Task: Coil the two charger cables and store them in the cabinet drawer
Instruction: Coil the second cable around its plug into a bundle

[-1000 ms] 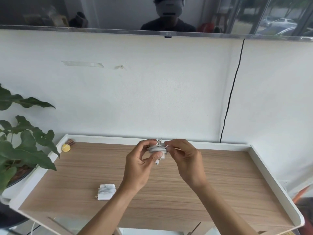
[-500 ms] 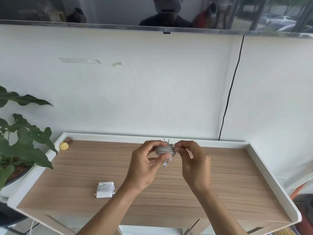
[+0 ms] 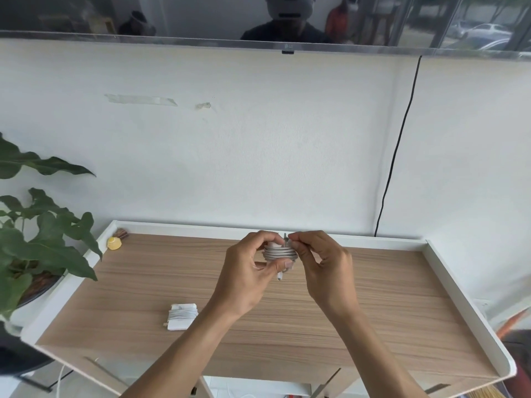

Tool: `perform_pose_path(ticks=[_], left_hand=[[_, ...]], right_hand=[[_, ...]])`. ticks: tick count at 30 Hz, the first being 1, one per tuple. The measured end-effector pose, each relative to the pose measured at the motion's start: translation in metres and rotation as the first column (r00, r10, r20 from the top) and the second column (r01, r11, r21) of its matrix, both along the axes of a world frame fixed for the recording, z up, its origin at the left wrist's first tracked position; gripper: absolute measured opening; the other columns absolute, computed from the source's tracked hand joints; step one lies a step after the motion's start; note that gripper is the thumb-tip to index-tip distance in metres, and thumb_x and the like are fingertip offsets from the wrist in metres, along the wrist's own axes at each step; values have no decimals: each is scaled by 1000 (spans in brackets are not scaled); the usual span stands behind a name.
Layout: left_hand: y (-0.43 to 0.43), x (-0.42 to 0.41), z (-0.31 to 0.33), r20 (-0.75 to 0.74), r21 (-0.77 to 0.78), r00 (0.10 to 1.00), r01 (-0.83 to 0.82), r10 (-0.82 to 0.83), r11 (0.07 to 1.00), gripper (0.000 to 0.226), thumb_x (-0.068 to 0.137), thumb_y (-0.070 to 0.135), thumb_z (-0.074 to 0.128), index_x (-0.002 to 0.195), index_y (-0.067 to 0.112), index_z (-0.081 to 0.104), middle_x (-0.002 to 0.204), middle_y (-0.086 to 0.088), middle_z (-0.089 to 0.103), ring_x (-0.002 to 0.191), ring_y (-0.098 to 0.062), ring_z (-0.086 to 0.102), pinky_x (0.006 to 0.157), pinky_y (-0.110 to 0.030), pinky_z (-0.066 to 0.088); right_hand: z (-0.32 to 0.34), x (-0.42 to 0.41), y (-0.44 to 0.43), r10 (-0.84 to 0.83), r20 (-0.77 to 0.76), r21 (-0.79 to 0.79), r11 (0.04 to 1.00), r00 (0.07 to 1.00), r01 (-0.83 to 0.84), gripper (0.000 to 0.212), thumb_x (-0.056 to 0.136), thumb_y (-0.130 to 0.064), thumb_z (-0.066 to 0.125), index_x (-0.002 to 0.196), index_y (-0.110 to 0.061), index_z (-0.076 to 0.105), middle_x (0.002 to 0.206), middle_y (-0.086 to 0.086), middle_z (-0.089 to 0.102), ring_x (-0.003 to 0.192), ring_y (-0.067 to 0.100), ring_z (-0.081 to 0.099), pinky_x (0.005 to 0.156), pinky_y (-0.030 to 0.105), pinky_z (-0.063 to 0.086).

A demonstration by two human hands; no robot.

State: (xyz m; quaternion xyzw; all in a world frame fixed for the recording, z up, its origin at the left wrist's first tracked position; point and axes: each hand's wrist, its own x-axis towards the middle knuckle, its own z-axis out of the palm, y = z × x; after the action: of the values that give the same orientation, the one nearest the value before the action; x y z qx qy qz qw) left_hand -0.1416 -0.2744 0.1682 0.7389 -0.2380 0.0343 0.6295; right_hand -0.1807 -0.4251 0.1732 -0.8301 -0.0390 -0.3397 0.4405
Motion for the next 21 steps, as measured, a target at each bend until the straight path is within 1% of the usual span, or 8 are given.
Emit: perform_pose_path(ticks=[2,5,9,13,15,17,19,21], left_hand=[[1,2,-1,-26,3,999,-47,47,999,39,69,13,87,96,27,62,98,11,69,101,-7,65,75,-40,61],[2,5,0,6,36,996,-88,88,995,41,65,11,89,90,26,59,96,9,70,100,-4,65,74,-39,61],[1,8,-2,-17,12,997,-81,81,997,37,64,14,89,81,33,62,91,10,72,98,-9,67,78,-39,59],[3,10,-8,-110,-114,994,-13,1,993,34,60,27,90,82,30,64,95,2,72,96,-20,68,89,-51,54],[1,8,-10,-124,-142,992,12,-30,990,34,60,34,86,84,30,64,98,1,72,98,-21,67,91,-49,54],[-2,5,-11,-134,-179,989,37,-62,983,38,62,30,86,92,31,62,102,2,70,100,-19,67,89,-41,55],[-4,4,-13,-157,-224,984,50,-86,973,49,64,22,87,104,24,59,107,1,69,104,-18,67,86,-31,54],[-4,5,-15,-186,-257,976,64,-114,964,52,63,22,86,108,16,60,108,-1,70,107,-18,66,91,-35,54]], right_hand=[[0,0,-3,36,-13,-55,998,999,-36,17,87,-1,66,90,-14,75,89,-12,69,83,-4,64,74,6,44],[-1,1,-7,64,-29,-101,993,998,-67,16,88,0,64,89,-13,74,88,-10,69,82,-5,63,73,5,43],[0,1,-7,113,-72,28,993,991,-111,13,88,-3,65,92,-14,70,90,-9,69,85,0,65,75,9,46],[-2,-2,-6,155,-103,75,986,983,-148,10,88,-9,67,92,-18,71,92,-8,67,87,6,66,77,14,49],[-2,-3,-6,183,-120,224,962,976,-153,12,89,-7,66,88,-19,70,89,-5,69,83,8,67,75,18,51],[0,-4,-6,214,-131,410,901,968,-143,12,89,-3,64,87,-14,69,84,-4,72,78,6,67,71,17,50],[3,-4,-6,226,-137,494,859,965,-130,12,89,-1,62,87,-11,69,79,-6,71,73,7,64,70,18,51],[5,-3,-7,226,-150,542,833,962,-111,13,90,-3,61,87,-12,70,79,-6,70,75,12,63,71,26,55]])
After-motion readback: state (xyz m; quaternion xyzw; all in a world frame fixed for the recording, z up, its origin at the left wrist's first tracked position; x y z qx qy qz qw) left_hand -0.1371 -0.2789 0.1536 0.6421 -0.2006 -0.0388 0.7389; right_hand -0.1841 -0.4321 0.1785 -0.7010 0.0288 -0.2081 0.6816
